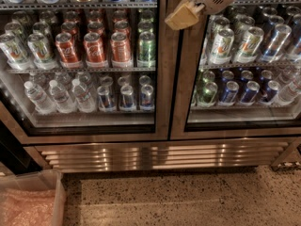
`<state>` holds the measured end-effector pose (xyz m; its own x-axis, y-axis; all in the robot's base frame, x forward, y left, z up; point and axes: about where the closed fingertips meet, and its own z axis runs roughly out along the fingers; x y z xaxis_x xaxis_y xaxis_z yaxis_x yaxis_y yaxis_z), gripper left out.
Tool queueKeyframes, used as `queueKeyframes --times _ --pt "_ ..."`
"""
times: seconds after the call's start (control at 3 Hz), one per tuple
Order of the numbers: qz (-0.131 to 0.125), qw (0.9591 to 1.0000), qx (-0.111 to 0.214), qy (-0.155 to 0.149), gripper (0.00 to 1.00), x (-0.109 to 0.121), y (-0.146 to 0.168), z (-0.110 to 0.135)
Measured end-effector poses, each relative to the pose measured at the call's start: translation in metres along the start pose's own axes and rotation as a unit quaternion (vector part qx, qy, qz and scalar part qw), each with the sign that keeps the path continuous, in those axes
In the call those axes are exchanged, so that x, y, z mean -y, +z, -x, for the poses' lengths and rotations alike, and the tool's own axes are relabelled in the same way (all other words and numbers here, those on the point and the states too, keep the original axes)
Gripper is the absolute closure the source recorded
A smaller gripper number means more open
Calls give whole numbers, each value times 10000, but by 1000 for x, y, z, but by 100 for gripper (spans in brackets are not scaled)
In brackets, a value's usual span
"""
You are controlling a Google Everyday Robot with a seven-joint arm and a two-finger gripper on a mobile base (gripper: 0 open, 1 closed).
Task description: Open left fridge door
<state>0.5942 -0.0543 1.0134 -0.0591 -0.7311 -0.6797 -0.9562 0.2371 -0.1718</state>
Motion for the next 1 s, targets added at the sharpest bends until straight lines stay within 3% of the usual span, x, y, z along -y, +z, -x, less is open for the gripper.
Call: queueKeyframes --times 1.0 --pt "-8 10000 58 -46 100 4 -3 1"
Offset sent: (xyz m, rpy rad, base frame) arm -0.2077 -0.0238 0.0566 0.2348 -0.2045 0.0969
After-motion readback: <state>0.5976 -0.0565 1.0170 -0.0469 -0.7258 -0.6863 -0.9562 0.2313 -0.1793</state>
